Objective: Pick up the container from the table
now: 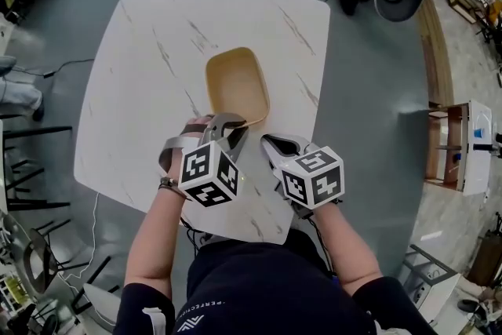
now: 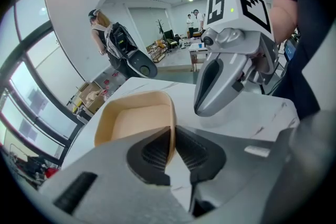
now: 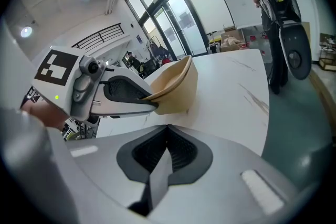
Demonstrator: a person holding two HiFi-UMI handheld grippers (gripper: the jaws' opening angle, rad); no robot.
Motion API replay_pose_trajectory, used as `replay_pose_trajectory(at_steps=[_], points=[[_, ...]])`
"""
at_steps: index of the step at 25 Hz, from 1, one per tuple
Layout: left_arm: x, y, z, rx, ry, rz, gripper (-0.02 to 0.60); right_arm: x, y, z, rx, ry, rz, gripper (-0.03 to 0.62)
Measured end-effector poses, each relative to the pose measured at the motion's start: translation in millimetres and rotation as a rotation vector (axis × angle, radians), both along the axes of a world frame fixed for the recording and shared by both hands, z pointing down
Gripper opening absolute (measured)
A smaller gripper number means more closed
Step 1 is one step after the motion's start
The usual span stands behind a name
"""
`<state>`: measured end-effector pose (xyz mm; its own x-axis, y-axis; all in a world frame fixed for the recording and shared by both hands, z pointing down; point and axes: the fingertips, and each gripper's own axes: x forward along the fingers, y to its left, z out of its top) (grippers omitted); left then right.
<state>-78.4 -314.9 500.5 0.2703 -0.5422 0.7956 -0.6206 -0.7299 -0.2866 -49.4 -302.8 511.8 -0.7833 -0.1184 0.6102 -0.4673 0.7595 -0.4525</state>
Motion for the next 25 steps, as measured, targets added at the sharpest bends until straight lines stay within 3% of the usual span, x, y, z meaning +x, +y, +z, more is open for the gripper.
replay_pose_trajectory(at_steps=[15, 25], points=[[-22, 99, -19, 0.070, 0.103, -0.116, 0.026, -8, 67, -32, 0.081, 0.011, 0.036, -0.002], [-10, 168, -36, 0.084, 0.182, -0.177, 0.028, 1, 111, -49, 0.125, 0.004, 0.087, -0.002]])
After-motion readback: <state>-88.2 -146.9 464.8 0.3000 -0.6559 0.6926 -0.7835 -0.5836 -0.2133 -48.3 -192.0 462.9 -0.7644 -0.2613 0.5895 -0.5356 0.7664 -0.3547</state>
